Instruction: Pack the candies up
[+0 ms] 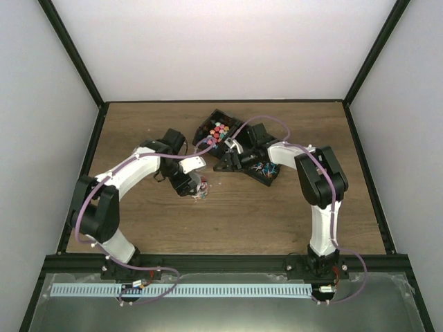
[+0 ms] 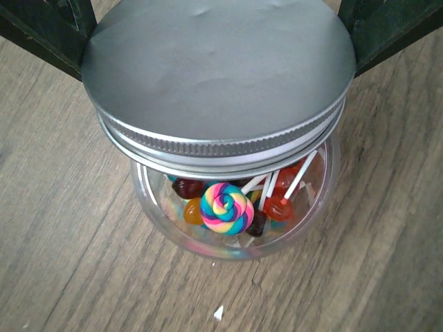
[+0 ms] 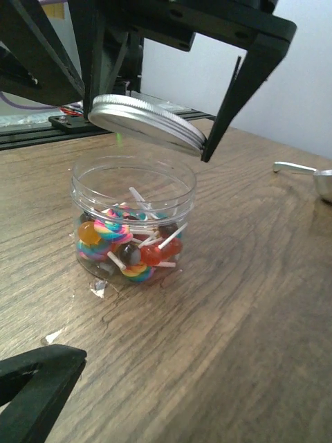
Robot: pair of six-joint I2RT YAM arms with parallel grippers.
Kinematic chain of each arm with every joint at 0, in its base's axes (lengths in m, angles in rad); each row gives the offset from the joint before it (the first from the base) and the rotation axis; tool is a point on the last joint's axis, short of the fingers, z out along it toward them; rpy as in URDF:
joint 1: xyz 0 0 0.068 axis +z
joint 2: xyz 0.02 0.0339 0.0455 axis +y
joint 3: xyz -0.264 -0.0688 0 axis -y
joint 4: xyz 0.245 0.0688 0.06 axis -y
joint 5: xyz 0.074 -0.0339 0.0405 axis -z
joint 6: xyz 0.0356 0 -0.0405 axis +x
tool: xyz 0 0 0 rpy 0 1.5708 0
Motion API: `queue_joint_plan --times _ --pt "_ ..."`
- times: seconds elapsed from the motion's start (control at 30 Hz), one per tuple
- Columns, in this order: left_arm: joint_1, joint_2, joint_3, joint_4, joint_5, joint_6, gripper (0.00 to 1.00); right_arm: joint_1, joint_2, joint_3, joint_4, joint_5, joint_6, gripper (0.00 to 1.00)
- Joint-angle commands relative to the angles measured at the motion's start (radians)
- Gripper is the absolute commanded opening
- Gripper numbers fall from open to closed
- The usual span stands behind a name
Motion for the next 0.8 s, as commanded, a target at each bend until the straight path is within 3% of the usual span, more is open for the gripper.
queue_joint_plan --times 0.0,0.27,0.77 --pt "0.003 0.047 0.044 0.012 -0.015 -0.006 0.81 0.033 0.019 0.003 0.022 -0.052 0.0 0.97" --pt "0.002 0.118 0.09 0.03 0.0 -0.016 0.81 0.079 0.053 0.02 0.01 -0.08 -0.004 0.89" --pt "-0.033 0.19 0.144 0.035 0.004 -0.045 0.81 0.091 0.126 0.093 -0.057 -0.111 -0.014 0.85"
